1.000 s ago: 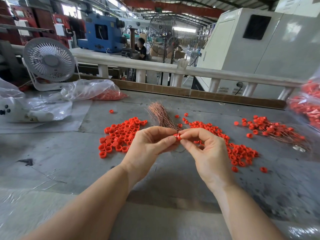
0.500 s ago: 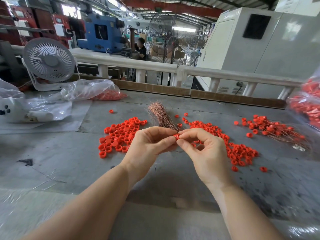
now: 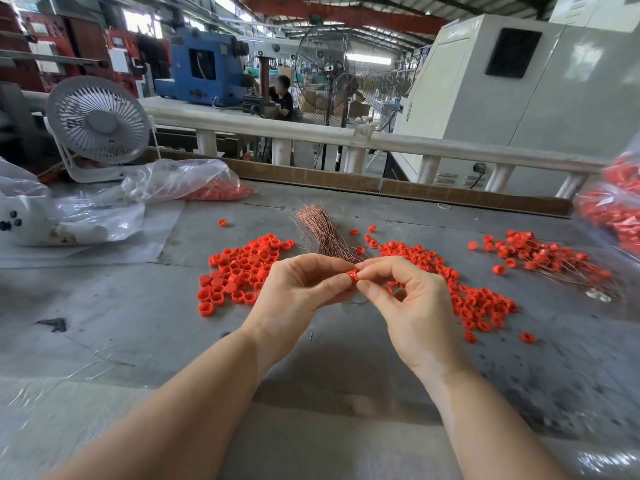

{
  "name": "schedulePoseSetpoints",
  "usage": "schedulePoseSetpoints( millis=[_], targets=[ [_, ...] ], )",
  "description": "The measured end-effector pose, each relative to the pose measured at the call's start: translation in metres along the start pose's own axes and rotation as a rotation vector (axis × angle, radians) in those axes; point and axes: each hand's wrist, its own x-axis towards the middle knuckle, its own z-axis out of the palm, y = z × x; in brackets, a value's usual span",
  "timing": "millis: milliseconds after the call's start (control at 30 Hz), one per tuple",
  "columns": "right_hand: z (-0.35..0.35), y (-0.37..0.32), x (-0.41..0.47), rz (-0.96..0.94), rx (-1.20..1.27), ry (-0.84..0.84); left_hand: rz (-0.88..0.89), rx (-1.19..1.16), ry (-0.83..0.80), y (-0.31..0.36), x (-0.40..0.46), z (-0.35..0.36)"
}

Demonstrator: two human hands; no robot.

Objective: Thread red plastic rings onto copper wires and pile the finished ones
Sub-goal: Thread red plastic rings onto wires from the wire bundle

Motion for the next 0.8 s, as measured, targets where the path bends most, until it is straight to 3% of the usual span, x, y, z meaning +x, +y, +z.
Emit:
schedulePoseSetpoints(
  millis=[800],
  targets=[
    [0.0034,0.001,-0.0018,0.024,-0.069,0.032,-0.093,-0.088,0.014,-0.0005,0.0015,0.0005]
  ],
)
